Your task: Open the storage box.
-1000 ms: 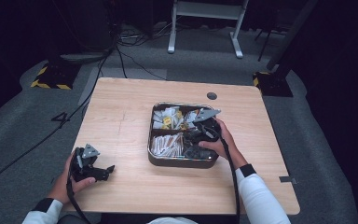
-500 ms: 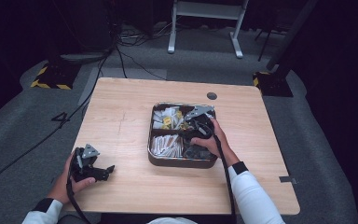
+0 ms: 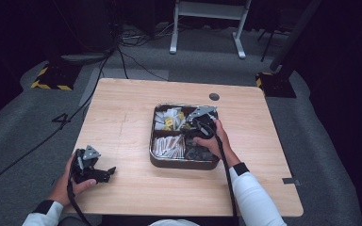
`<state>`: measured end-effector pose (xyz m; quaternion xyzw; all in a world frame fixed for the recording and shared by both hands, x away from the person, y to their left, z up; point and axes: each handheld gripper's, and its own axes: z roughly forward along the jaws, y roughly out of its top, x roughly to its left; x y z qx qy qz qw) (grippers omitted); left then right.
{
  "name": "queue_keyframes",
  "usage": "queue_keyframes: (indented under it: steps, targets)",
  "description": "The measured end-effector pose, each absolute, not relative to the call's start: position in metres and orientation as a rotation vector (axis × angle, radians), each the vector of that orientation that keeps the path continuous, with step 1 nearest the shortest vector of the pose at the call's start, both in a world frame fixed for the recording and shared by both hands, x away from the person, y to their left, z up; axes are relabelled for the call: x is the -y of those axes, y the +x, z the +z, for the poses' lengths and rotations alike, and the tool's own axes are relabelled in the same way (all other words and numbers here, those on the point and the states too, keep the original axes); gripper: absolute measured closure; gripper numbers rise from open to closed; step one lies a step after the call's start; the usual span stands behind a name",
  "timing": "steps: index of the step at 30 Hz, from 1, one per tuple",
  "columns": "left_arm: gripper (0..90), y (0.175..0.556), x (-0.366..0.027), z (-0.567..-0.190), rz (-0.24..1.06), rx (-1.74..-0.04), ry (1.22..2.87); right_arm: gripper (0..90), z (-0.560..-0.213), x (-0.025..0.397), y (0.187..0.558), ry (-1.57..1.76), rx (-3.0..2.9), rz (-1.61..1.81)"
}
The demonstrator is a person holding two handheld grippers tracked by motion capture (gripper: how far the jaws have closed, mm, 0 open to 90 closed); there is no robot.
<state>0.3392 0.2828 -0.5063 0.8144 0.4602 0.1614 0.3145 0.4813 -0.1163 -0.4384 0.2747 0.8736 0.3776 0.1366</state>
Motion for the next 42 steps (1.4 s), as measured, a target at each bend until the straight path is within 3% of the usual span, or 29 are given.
queue_keyframes:
  steps: [42]
  targets:
    - [0.4,0.338,-0.286,-0.507,0.424,-1.186,2.154,58.7,-0.420,0.124,0.476,0.772,-2.507,1.134]
